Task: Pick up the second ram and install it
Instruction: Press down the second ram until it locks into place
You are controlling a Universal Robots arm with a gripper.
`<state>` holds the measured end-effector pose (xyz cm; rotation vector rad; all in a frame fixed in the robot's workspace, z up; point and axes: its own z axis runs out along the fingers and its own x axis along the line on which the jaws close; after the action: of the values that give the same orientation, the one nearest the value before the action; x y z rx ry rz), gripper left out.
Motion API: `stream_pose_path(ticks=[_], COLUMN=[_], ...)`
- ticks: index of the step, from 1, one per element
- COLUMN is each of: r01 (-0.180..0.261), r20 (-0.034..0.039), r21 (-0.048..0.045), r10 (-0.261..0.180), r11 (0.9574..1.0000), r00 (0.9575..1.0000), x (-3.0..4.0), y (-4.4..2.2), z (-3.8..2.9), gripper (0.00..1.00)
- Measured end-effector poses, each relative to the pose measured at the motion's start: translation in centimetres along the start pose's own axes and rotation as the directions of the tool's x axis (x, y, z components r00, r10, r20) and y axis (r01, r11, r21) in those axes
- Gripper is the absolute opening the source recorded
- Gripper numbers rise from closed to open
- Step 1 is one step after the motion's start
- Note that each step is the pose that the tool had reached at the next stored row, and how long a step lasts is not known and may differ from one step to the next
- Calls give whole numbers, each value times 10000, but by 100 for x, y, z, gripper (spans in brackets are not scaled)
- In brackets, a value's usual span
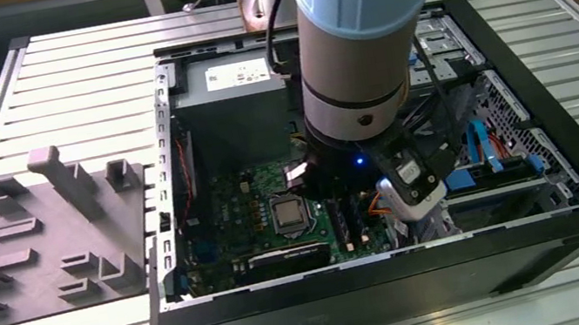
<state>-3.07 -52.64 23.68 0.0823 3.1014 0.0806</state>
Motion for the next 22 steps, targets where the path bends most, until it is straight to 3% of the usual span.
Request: stream_pose_path(ticks=[10, 22], r01=[0, 0], r20=[0, 0], r21=[-2, -3], r10=[0, 0], r11=[10000, 10000], r00=[10000, 10000], x=[-1, 2], y=[-23, -27], z=[20, 111], gripper=[11, 11])
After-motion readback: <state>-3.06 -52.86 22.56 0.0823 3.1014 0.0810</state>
